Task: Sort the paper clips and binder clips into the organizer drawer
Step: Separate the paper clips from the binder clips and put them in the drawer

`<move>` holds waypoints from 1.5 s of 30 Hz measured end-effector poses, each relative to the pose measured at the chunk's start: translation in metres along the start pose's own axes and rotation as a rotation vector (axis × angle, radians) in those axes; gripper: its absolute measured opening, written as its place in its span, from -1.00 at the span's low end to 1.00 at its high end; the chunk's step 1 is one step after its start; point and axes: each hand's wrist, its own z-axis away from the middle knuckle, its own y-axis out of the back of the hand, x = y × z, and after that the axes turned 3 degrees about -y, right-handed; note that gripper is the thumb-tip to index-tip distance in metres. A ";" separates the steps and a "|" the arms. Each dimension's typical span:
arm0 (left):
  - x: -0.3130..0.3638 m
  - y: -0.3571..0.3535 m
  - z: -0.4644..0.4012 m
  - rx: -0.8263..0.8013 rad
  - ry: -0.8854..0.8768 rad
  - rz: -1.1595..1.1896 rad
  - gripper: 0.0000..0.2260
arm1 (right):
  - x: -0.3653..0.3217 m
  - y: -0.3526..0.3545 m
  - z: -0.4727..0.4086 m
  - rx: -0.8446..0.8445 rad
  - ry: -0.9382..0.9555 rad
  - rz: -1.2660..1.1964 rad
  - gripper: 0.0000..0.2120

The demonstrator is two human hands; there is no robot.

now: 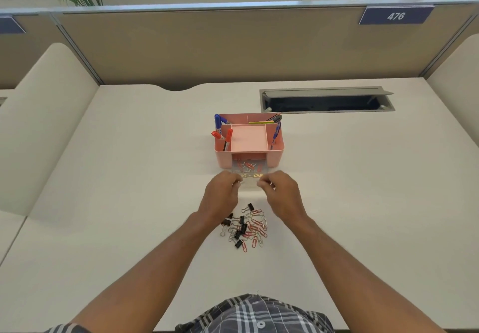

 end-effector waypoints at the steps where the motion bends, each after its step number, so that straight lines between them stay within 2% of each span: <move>1: 0.003 0.003 -0.006 0.034 -0.008 0.003 -0.87 | -0.009 0.004 -0.009 0.031 0.026 -0.019 -0.91; 4: 0.013 0.012 -0.027 0.108 -0.024 -0.011 -0.87 | -0.028 0.011 -0.035 0.049 0.094 0.017 -0.88; 10: 0.017 0.016 -0.048 0.122 0.010 -0.035 -0.85 | -0.039 0.010 -0.060 -0.088 0.130 0.241 -0.75; 12: 0.018 0.016 -0.043 0.164 -0.021 -0.020 -0.85 | -0.040 0.013 -0.056 -0.068 0.157 0.218 -0.76; 15: 0.015 0.010 -0.025 0.206 -0.079 0.015 -0.90 | -0.033 0.018 -0.041 0.029 0.142 0.057 -0.82; 17: 0.012 0.000 -0.004 0.154 -0.092 0.007 -0.92 | -0.022 0.017 -0.024 0.027 0.086 0.021 -0.85; 22: 0.005 -0.032 0.028 -0.206 -0.033 -0.084 -0.79 | 0.021 -0.007 0.015 -0.324 -0.131 0.300 -0.80; 25: 0.006 -0.040 0.030 -0.304 -0.087 -0.180 -0.76 | 0.031 -0.022 0.032 -0.365 -0.149 0.321 -0.74; 34: 0.000 -0.041 0.030 -0.280 -0.025 -0.325 -0.82 | 0.032 -0.041 0.038 -0.264 -0.051 0.368 -0.85; 39: -0.011 -0.035 0.031 -0.211 0.051 -0.266 -0.79 | 0.034 -0.039 0.032 -0.294 -0.053 0.336 -0.92; 45: -0.017 -0.029 0.032 -0.238 0.090 -0.263 -0.93 | 0.041 -0.032 0.031 -0.278 -0.107 0.219 -0.88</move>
